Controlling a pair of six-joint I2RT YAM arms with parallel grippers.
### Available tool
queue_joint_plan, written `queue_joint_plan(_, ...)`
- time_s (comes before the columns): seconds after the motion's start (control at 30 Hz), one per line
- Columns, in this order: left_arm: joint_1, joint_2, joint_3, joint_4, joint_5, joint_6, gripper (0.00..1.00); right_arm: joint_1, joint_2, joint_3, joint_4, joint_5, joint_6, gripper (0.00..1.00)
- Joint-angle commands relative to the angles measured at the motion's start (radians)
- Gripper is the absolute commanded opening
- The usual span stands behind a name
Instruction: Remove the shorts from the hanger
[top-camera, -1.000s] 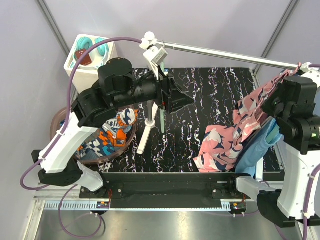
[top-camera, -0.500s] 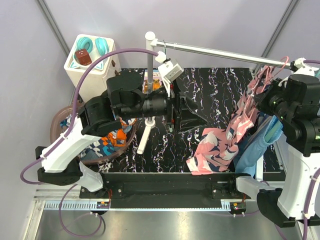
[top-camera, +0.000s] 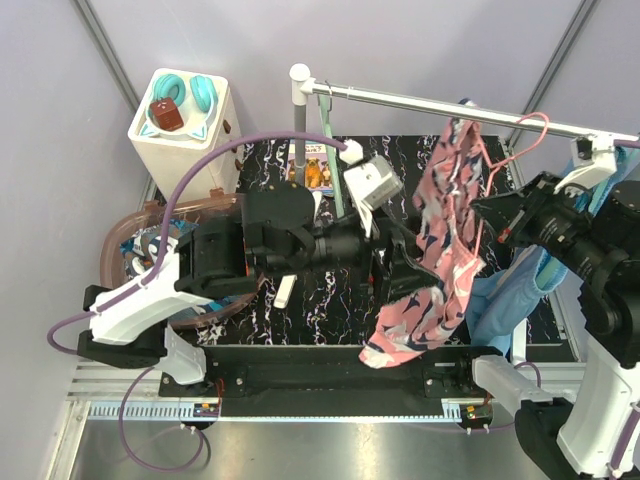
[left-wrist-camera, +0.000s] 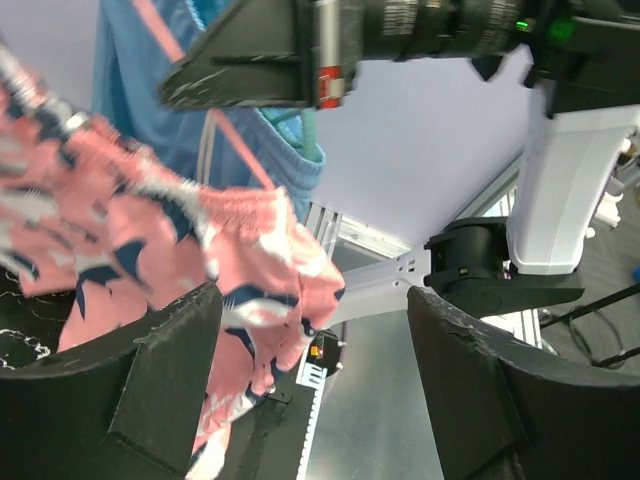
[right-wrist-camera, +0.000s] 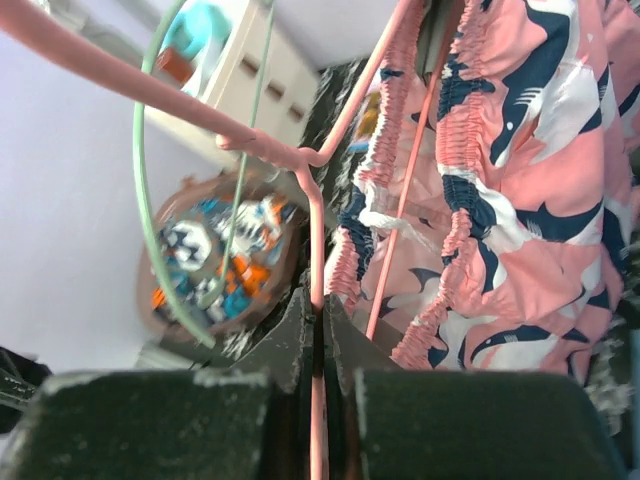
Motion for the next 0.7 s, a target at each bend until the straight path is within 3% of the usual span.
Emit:
queue_joint_plan(0.0, -0.053, 0.003, -0.008, 0.058, -0.13, 0.051, 0.79, 0.003, -0.077, -0.119, 0.133, -0.199, 0.085, 0.0)
queue_joint_plan(0.27, -0.135, 0.009, -0.045, 0.053, -0.215, 0.048, 0.79, 0.003, -0.155, -0.278, 0.096, -0.102, 0.15, 0.0)
queue_joint_plan(0.67, -0.165, 0.076, -0.051, -0.101, -0.269, 0.048, 0.83, 0.001, -0.115, -0.394, 0.072, 0.076, 0.533, 0.0)
